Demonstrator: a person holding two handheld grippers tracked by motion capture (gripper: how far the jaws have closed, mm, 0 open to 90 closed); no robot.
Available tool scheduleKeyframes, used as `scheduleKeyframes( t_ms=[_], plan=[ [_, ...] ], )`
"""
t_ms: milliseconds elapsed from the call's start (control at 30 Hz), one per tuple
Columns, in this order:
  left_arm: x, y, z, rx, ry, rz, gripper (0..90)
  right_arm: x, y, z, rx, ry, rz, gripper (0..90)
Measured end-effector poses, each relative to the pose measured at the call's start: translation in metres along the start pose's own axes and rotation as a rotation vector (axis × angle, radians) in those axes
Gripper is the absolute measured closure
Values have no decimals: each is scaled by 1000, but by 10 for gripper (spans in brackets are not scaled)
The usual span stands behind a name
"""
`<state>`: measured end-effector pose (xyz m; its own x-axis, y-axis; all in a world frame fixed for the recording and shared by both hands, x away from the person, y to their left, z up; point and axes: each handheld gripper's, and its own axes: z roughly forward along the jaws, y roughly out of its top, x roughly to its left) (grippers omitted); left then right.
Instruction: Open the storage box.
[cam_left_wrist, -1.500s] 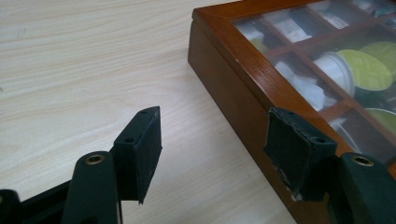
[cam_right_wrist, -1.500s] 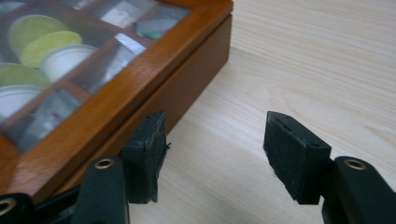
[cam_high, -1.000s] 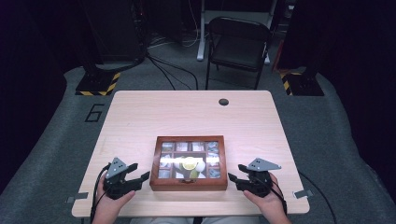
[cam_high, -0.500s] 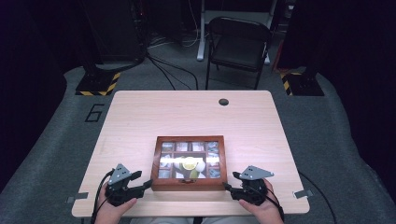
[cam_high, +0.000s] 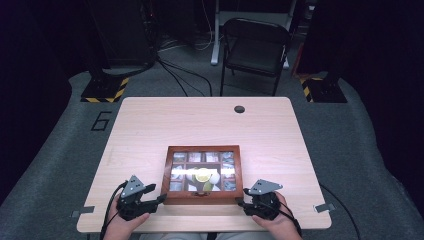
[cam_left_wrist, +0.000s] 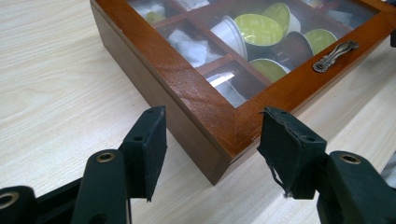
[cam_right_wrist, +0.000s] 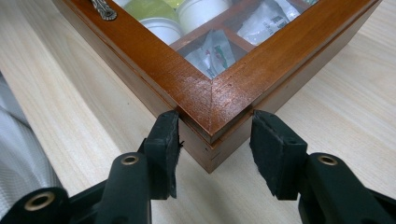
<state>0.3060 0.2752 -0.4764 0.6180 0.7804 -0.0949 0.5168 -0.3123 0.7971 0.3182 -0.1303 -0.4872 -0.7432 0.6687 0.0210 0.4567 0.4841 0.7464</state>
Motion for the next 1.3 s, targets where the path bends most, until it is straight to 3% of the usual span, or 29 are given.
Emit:
scheduleKeyframes(
  t_ms=[100, 300, 433, 633, 833, 933, 1000, 1167, 1300],
  plan=[
    [0, 0, 0, -7, -6, -15, 412, -1, -1, 0, -4, 7, 9, 529],
    [-3, -1, -5, -2, -9, -5, 411, 1, 1, -2, -12, -4, -18, 552],
    [-6, -3, -8, -4, -28, -20, 411, 1, 2, -5, -36, 0, -5, 550],
    [-12, -1, -3, 4, -38, 27, 412, 0, 4, -11, -102, -2, 20, 555],
    [-13, 10, 13, 2, -10, 79, 405, -2, 7, -16, -138, -11, 28, 550],
    [-11, 13, 15, -24, 2, 68, 384, -2, 8, -18, -161, -17, 15, 550],
    [-11, 14, 15, -37, 7, 37, 357, -3, 9, -18, -168, -14, 15, 530],
    [-10, 23, 10, -50, 16, 33, 336, -5, 18, -21, -164, -19, 37, 457],
    [-6, 38, 4, -94, 18, 30, 329, -7, 34, -30, -184, -32, 34, 454]
  ],
)
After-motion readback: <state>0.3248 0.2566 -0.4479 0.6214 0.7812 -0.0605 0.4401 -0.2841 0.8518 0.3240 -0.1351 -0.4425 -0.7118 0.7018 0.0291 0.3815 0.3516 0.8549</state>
